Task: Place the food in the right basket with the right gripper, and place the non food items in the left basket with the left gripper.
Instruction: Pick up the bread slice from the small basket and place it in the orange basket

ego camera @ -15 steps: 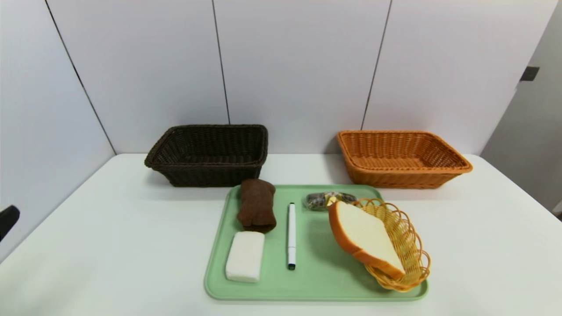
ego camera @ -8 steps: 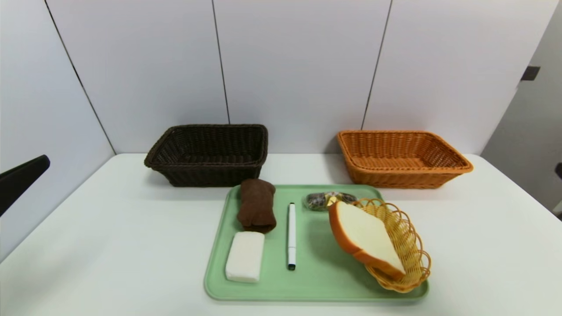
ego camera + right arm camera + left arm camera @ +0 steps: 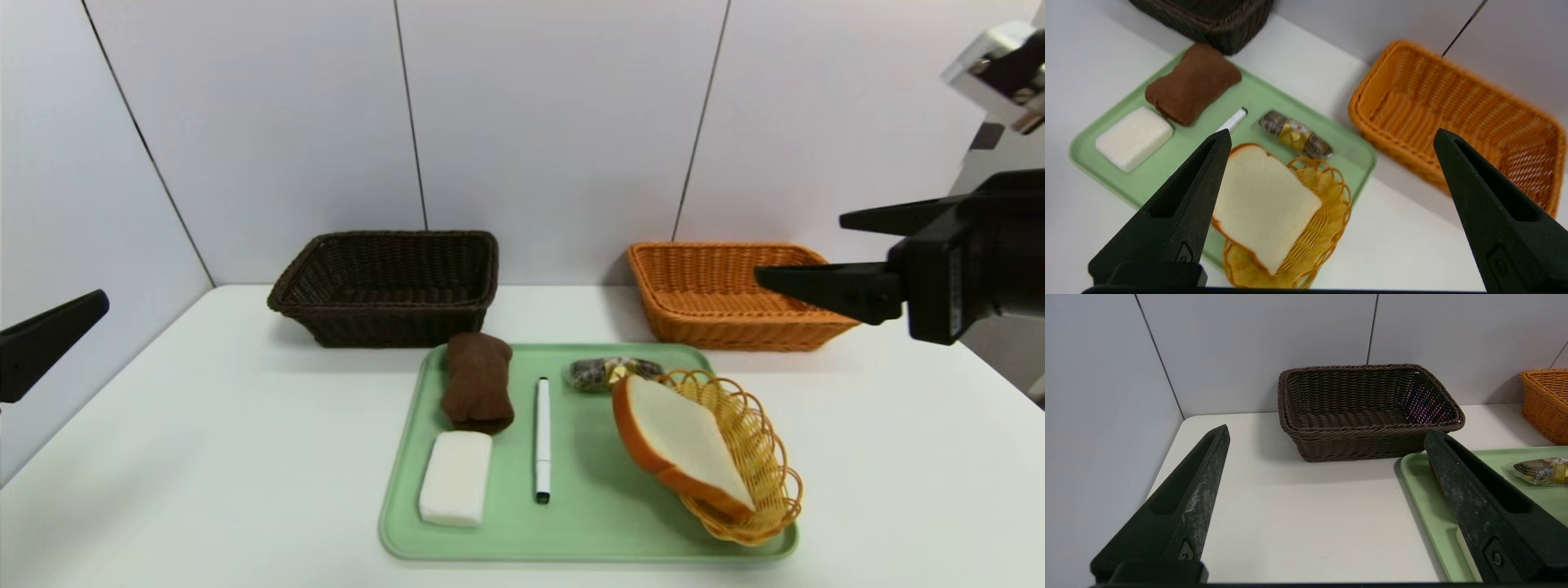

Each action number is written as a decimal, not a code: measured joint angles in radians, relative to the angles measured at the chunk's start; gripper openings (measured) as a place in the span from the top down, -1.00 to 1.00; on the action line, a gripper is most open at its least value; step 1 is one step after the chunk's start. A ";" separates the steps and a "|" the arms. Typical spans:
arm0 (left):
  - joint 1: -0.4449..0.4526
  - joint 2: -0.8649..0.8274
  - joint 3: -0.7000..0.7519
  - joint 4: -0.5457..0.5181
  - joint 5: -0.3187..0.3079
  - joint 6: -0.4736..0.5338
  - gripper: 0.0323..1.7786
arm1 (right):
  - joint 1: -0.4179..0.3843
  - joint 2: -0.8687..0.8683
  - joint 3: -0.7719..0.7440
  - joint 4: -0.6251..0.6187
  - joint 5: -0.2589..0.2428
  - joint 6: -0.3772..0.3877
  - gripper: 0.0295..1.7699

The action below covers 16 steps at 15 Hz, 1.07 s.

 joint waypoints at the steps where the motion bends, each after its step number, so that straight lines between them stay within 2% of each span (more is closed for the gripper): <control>1: 0.000 0.000 0.000 0.000 0.000 0.000 -0.90 | 0.034 0.034 -0.041 0.068 -0.037 0.044 -0.93; 3: 0.000 0.000 0.000 0.002 0.001 0.001 -0.90 | 0.107 0.084 -0.106 0.194 -0.068 0.171 -0.93; 5: 0.000 0.000 0.002 0.002 0.003 0.000 -0.90 | 0.164 0.110 -0.141 0.321 -0.073 0.231 -0.93; 7: 0.000 0.001 0.008 0.002 0.003 0.001 -0.90 | 0.223 0.124 -0.162 0.408 -0.081 0.236 -0.93; 8: 0.000 0.000 0.011 0.002 0.003 0.001 -0.90 | 0.246 0.134 -0.165 0.423 -0.104 0.232 -0.93; 9: 0.000 0.000 0.013 0.003 0.001 0.000 -0.90 | 0.259 0.144 -0.164 0.426 -0.126 0.225 -0.93; 12: 0.000 -0.003 0.014 0.005 0.001 0.000 -0.90 | 0.281 0.176 -0.158 0.436 -0.138 0.180 -0.93; 15: 0.000 -0.004 0.013 0.005 0.001 0.001 -0.90 | 0.312 0.213 -0.154 0.497 -0.202 0.174 -0.93; 16: 0.000 -0.005 0.013 0.006 0.001 0.001 -0.90 | 0.331 0.221 -0.151 0.506 -0.210 0.174 -0.93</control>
